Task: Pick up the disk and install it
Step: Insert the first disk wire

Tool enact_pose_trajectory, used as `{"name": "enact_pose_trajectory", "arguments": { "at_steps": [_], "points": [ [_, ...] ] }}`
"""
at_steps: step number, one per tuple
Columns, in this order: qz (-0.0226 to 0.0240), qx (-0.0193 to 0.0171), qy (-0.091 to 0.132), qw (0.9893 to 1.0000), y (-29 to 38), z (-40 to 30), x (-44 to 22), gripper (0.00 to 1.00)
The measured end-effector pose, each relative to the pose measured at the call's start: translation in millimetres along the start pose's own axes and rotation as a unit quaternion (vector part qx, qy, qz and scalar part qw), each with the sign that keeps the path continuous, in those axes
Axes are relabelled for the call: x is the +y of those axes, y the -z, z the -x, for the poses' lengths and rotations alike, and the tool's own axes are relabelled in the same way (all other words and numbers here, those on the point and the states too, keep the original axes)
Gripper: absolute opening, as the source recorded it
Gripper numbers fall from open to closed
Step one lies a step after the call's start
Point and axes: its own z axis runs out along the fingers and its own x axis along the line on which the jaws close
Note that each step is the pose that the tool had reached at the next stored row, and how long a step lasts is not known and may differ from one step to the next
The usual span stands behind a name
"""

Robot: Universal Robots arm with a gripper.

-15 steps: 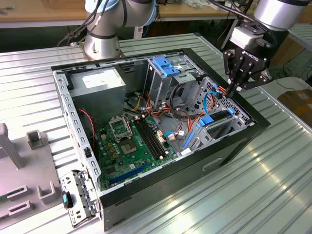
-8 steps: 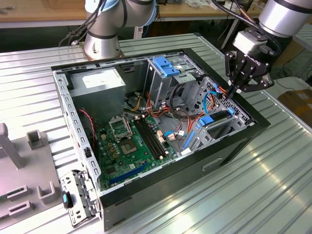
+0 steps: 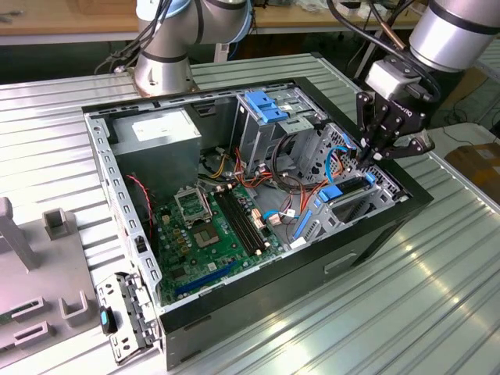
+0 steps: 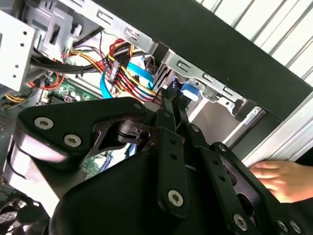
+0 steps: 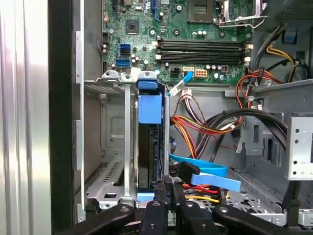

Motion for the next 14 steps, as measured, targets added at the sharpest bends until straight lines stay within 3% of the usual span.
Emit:
{"name": "enact_pose_trajectory", "arguments": {
  "at_steps": [5, 9, 14],
  "points": [
    [0.0, -0.0014, -0.001, 1.0, -0.9, -1.1, 2.3, 0.16],
    [-0.0002, -0.0007, -0.015, 0.9999, -3.7, -4.8, 2.7, 0.16],
    [-0.0002, -0.0008, -0.015, 0.9999, -5.2, -6.5, 6.1, 0.16]
  ]
}}
